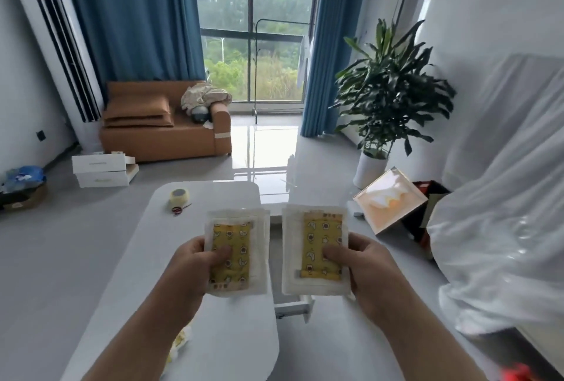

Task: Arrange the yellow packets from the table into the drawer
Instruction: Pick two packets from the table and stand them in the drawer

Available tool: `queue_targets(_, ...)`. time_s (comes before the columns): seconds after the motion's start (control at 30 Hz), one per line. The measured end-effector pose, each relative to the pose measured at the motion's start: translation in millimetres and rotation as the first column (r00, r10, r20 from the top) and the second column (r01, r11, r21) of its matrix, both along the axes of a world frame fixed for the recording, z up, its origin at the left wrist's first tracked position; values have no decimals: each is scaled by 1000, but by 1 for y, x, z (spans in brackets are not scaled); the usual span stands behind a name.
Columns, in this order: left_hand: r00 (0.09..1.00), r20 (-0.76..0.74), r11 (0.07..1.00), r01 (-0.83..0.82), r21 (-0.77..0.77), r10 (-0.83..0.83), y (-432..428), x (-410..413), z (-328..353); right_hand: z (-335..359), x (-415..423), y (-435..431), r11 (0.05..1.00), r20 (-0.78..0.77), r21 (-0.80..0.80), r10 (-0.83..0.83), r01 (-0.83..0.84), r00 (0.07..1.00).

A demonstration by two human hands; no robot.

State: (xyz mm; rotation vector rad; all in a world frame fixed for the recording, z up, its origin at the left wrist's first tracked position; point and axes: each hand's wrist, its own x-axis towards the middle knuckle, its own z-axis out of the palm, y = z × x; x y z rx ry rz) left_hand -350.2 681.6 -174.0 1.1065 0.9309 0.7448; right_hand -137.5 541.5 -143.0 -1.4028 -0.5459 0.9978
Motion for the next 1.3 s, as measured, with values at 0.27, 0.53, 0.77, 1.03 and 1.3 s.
queue_targets(0.27,990,54,991,134,-12,-133,-58,104,7,-2,78,-90,979,16,-16,-204,204,979)
queue_targets(0.53,980,50,981,192,-29,-191,-19,216,-15,-11,173,-76,955,-16,27,-296,296,955)
queue_targets(0.77,983,61,984,173,-29,-171,58,306,-25,-5,265,1,959,-5,29,-283,283,959)
queue_targets(1.03,981,104,985,167,-46,-162,118,372,-21,-8,339,70,940,0,9,-342,342,940)
queue_targets(1.3,994,55,995,91,-32,-89,173,444,-27,-23,431,143,960,-41,-29,-278,277,960)
